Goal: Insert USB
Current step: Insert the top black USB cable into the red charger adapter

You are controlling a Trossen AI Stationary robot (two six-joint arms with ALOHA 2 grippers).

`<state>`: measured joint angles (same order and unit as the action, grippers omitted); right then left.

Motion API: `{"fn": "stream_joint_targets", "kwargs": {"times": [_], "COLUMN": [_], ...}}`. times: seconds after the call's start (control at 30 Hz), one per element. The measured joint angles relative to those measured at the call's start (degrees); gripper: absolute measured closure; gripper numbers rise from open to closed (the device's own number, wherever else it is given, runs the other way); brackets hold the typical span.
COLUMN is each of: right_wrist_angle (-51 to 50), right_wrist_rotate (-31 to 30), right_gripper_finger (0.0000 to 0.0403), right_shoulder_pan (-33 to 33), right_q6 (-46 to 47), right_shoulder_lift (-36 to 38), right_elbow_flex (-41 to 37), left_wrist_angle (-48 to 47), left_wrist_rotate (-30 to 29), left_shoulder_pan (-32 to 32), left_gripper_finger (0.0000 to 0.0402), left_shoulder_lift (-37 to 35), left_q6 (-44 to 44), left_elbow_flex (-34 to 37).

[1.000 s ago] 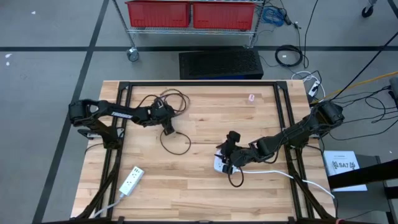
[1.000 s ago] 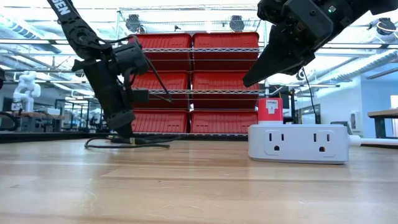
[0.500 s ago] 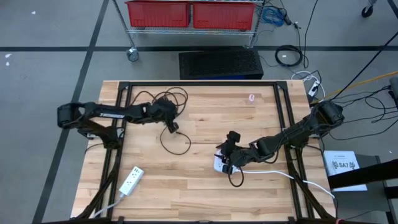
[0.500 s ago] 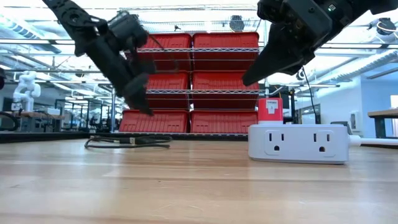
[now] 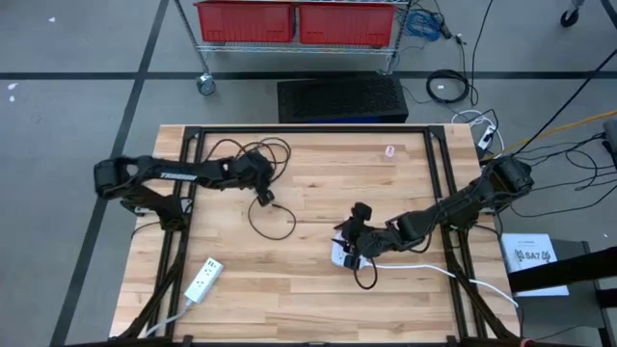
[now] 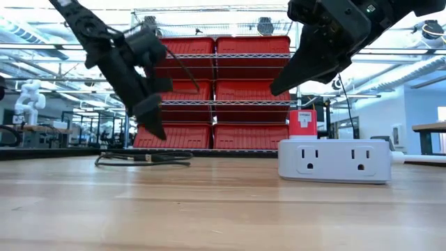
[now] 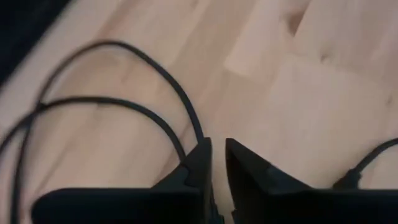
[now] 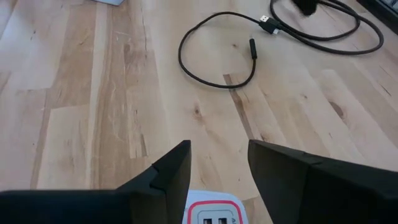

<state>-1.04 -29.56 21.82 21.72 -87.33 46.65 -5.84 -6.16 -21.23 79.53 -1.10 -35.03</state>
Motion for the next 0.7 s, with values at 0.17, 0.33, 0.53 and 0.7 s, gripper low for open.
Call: {"fn": "stream_joint_targets", "kwargs": {"times": [0.17, 0.33, 0.53, 0.7], "right_wrist_angle": [-0.02, -0.02, -0.02, -0.02], "right_wrist_rotate": [0.0, 0.07, 0.07, 0.07], "right_gripper_finger": [0.025, 0.025, 0.025, 0.025], "right_shoulder_pan": [-0.15, -0.13, -0.14, -0.14], "right_q6": [-0.13, -0.35, -0.18, -0.17], "right_shoulder_lift": [0.0, 0.0, 0.0, 0.0], "right_elbow_flex": [0.0, 0.0, 0.0, 0.0], "left_wrist_angle": [1.29, 3.32, 4.54, 5.58], "left_wrist_rotate": [-0.03, 0.0, 0.6, 1.9], "left_shoulder_pan": [-1.24, -2.06, -2.35, -2.41], "left_gripper_finger": [0.0295, 0.0276, 0.0324, 0.0389], "left_shoulder_lift": [6.47, 9.97, 10.96, 11.04], "left_q6": [0.0, -0.09, 0.13, 0.46], "left_elbow_flex": [0.0, -0.2, -0.2, -0.13]}}
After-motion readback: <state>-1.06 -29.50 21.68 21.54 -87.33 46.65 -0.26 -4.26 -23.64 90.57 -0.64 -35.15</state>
